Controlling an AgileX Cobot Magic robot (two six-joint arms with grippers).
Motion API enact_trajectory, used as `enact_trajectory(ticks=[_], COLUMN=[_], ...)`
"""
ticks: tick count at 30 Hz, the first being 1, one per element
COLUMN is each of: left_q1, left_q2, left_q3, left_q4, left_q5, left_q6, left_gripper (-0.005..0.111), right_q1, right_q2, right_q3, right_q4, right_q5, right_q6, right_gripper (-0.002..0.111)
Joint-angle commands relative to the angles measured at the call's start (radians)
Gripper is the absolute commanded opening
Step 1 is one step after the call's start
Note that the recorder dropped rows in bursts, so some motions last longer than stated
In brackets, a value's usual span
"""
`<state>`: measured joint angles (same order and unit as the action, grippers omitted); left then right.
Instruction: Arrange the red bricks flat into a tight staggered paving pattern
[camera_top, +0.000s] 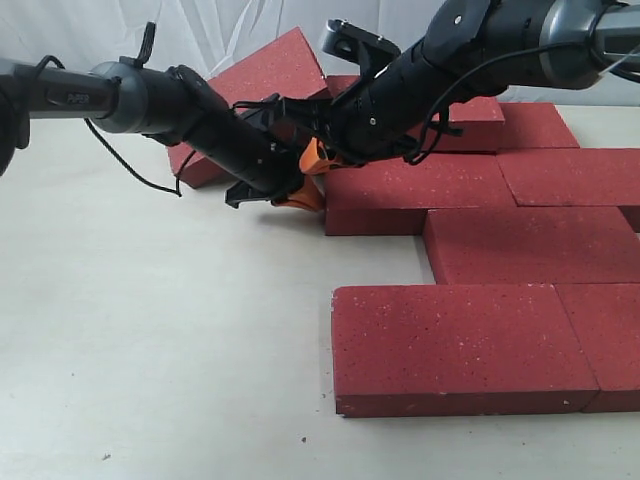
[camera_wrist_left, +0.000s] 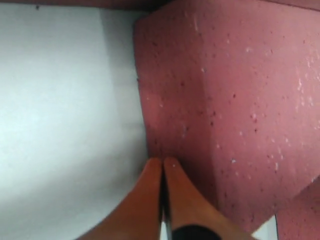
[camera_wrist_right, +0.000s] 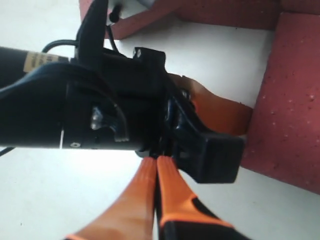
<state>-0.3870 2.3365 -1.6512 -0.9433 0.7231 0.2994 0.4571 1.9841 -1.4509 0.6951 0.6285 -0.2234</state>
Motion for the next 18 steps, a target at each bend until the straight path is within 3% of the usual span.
enact_trajectory(ticks=[1,18], left_q1=[0.037,0.046], left_q2=[0.011,-0.169], left_q3=[0.006,0.009], left_q4=[-0.010,0.146], left_q5=[0.133,0.219], left_q6=[-0.016,-0.055], left_gripper=[0.000,0.000], right_q1=[-0.006,-0.010], right_q2=[-0.003,-0.075], right_q3=[0.001,0.001], right_q4=[0.003,0.017], right_q5=[0.005,0.083], right_q6=[-0.005,-0.005], right_gripper=[-0.001,-0.001])
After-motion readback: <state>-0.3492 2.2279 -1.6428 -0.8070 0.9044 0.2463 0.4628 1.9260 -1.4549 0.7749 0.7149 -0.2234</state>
